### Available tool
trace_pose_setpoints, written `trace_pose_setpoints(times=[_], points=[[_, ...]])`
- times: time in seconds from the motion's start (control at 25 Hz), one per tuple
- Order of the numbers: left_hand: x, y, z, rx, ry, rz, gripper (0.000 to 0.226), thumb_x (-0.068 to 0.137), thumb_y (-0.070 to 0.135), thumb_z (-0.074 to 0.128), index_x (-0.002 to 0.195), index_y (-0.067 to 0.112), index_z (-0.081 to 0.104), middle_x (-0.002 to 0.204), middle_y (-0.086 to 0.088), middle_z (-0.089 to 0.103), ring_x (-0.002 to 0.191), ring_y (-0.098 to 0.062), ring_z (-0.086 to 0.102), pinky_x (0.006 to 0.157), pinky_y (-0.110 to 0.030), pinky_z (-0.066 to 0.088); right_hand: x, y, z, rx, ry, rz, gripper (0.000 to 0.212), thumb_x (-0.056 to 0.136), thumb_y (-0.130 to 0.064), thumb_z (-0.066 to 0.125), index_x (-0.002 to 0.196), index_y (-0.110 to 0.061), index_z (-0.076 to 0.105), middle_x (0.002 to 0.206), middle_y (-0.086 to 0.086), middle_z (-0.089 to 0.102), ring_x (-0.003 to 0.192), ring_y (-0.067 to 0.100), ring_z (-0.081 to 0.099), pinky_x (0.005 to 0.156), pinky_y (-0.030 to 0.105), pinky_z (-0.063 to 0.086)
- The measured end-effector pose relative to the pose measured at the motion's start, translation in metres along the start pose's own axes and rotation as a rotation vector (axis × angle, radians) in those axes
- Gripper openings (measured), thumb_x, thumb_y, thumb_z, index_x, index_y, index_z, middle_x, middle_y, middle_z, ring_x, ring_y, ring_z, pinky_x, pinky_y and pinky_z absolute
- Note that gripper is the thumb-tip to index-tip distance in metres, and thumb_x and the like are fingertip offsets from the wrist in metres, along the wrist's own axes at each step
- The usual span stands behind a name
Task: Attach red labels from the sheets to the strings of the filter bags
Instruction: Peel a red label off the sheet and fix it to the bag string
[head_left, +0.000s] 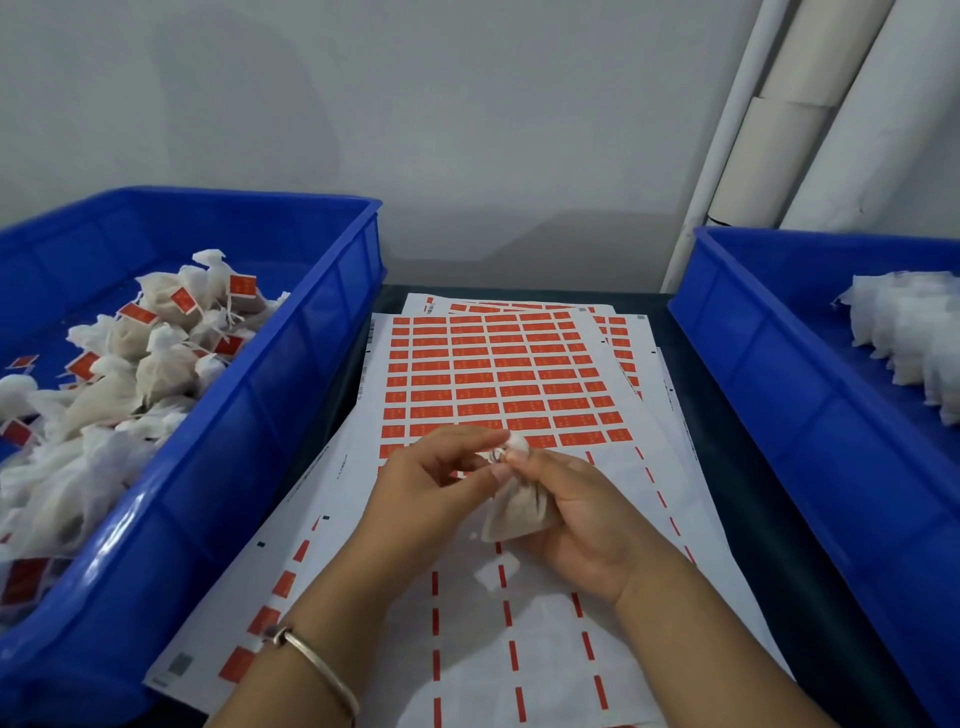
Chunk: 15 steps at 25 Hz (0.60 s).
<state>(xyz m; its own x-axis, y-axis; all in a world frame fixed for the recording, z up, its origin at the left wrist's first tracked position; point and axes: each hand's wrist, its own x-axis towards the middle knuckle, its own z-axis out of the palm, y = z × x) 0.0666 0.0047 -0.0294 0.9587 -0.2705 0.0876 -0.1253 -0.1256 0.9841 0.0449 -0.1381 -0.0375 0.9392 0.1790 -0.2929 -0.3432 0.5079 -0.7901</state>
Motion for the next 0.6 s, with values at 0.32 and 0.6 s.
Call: trace_pose_setpoints(times=[0.32, 0.6], points=[[0.004, -0.008, 0.002, 0.464, 0.146, 0.121, 0.019, 0.079, 0.034, 0.066, 0.07, 0.045, 0.054, 0.073, 0.026, 0.057, 0.072, 0.001, 0.056, 0.056, -0.003, 0.04, 0.008, 0.006, -0.002, -0.066, 0.123, -0.031, 0.014, 0.083, -0.024, 0.066, 0.091, -0.02, 0.076, 0.094, 0.0, 0.074, 0.099, 0.019, 0.065, 0.082, 0.031, 0.054], [0.01, -0.006, -0.01, 0.395, 0.445, 0.043, 0.015, 0.085, 0.027, 0.062, 0.082, 0.039, 0.054, 0.077, 0.025, 0.055, 0.069, 0.001, 0.057, 0.057, -0.005, 0.037, 0.006, 0.003, -0.003, -0.101, 0.069, 0.003, 0.023, 0.089, -0.007, 0.059, 0.092, -0.023, 0.074, 0.096, 0.0, 0.073, 0.098, 0.02, 0.063, 0.081, 0.03, 0.055]])
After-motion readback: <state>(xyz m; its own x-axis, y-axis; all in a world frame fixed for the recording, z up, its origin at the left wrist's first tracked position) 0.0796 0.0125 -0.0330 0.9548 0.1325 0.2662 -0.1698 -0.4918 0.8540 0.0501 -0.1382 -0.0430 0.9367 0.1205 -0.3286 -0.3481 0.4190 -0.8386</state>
